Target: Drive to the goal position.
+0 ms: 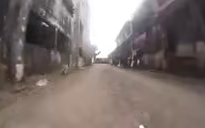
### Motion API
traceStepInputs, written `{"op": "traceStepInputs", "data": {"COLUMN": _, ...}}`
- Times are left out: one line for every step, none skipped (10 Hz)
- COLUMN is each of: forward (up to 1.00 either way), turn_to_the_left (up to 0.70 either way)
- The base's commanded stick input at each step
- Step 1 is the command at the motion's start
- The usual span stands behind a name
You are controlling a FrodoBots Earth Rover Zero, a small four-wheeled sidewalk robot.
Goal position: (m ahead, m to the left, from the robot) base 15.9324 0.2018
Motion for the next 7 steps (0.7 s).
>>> {"op": "traceStepInputs", "data": {"forward": 1.00, "turn_to_the_left": 0.00}}
{"op": "traceStepInputs", "data": {"forward": 1.00, "turn_to_the_left": 0.00}}
{"op": "traceStepInputs", "data": {"forward": 1.00, "turn_to_the_left": 0.00}}
{"op": "traceStepInputs", "data": {"forward": 1.00, "turn_to_the_left": 0.00}}
{"op": "traceStepInputs", "data": {"forward": 1.00, "turn_to_the_left": 0.00}}
{"op": "traceStepInputs", "data": {"forward": 1.00, "turn_to_the_left": 0.00}}
{"op": "traceStepInputs", "data": {"forward": 1.00, "turn_to_the_left": 0.00}}
